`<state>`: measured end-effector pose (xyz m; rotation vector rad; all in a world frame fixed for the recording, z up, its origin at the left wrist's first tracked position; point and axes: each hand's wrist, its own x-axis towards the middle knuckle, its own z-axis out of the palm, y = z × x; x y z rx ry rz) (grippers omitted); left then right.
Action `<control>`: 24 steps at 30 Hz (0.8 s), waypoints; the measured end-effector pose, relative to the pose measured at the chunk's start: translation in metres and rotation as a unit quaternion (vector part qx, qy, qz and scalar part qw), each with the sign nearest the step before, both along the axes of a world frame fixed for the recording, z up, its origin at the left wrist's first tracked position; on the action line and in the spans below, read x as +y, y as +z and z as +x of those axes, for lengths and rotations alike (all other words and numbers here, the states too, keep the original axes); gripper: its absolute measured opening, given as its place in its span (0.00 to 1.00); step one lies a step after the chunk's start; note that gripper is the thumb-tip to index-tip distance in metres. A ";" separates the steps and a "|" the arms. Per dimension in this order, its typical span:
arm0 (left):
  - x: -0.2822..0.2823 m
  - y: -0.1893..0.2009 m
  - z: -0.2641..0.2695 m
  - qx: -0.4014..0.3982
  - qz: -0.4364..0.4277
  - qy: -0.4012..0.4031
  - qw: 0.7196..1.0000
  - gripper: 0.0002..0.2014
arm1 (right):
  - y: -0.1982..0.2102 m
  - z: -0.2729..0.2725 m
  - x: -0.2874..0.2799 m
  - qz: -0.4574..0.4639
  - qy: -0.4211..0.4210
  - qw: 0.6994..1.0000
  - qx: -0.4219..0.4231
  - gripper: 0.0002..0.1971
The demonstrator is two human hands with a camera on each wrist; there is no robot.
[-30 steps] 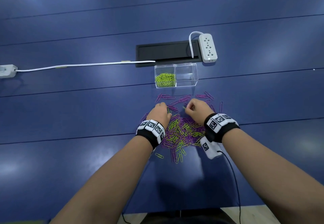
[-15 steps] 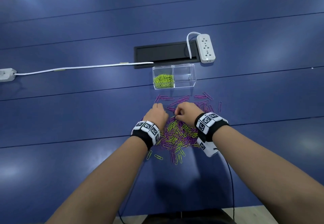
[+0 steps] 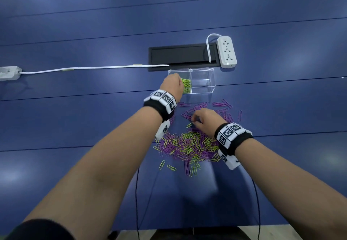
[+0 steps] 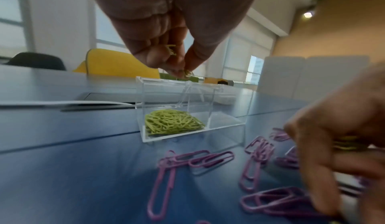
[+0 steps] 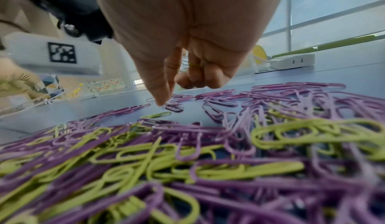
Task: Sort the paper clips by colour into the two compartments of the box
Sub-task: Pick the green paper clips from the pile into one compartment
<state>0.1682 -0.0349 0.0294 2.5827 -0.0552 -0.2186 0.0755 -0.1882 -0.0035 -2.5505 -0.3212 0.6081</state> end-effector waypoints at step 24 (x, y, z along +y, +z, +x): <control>0.040 -0.051 -0.129 0.044 -0.044 -0.001 0.998 0.06 | -0.003 0.016 0.033 -0.066 0.067 0.995 0.045 0.04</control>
